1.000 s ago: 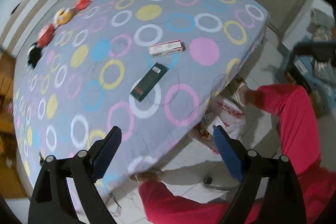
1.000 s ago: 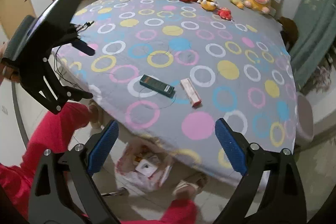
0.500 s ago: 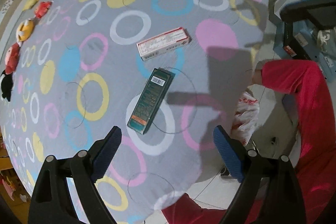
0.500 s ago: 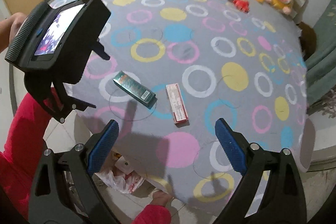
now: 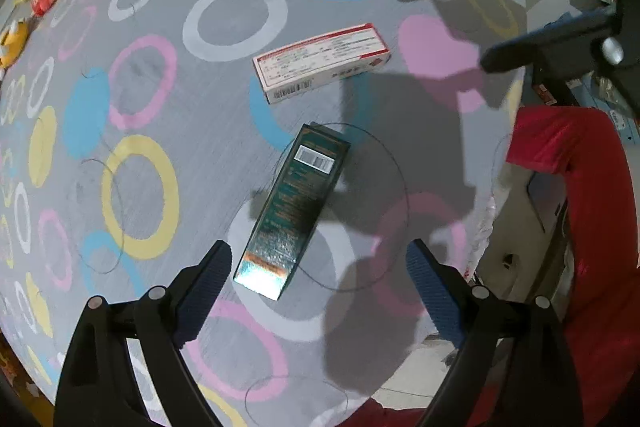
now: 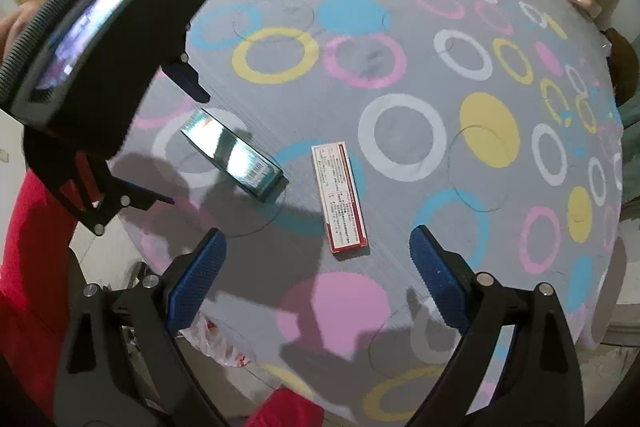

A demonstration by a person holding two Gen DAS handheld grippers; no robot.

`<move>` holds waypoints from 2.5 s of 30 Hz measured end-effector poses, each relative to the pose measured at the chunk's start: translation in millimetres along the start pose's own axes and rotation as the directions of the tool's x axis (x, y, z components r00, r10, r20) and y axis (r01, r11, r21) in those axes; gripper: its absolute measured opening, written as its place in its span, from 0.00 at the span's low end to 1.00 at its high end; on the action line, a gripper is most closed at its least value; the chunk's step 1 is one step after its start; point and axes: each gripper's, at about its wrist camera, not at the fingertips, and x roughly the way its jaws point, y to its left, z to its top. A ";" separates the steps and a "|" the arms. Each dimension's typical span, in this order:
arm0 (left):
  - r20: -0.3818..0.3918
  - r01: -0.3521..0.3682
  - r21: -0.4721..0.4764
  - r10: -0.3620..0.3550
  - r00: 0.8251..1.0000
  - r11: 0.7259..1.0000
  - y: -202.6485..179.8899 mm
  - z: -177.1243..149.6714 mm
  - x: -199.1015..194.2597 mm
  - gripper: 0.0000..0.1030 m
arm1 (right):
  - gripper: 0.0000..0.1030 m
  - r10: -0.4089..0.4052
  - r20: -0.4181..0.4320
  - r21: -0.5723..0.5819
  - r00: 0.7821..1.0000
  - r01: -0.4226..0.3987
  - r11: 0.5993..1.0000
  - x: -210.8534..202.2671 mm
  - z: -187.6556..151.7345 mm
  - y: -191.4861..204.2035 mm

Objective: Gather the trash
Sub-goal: 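Grasp the red-and-white box with the right tool while the left tool grasps the green box, then lift both held boxes and carry them down toward the white plastic bag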

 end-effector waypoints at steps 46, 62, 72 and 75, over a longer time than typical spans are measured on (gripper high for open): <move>0.196 -0.081 -0.518 0.211 0.958 0.852 4.6 -38.5 -50.0 0.36 | 0.33 -0.134 0.078 0.363 0.988 0.097 0.927 4.3 -49.8 -26.1; 0.297 -0.123 -0.643 0.394 0.870 0.756 -103.0 -96.2 -160.2 0.36 | 0.33 -0.281 0.323 0.485 0.904 0.097 0.869 -141.3 -108.0 76.8; 0.326 -0.108 -0.686 0.437 0.838 0.719 -171.4 -139.4 -189.7 0.36 | 0.32 -0.356 0.403 0.513 0.843 0.114 0.851 -194.7 -164.5 157.2; 0.338 -0.103 -0.685 0.441 0.831 0.721 -191.9 -150.2 -194.7 0.36 | 0.32 -0.359 0.426 0.528 0.831 0.093 0.844 -206.8 -181.3 174.4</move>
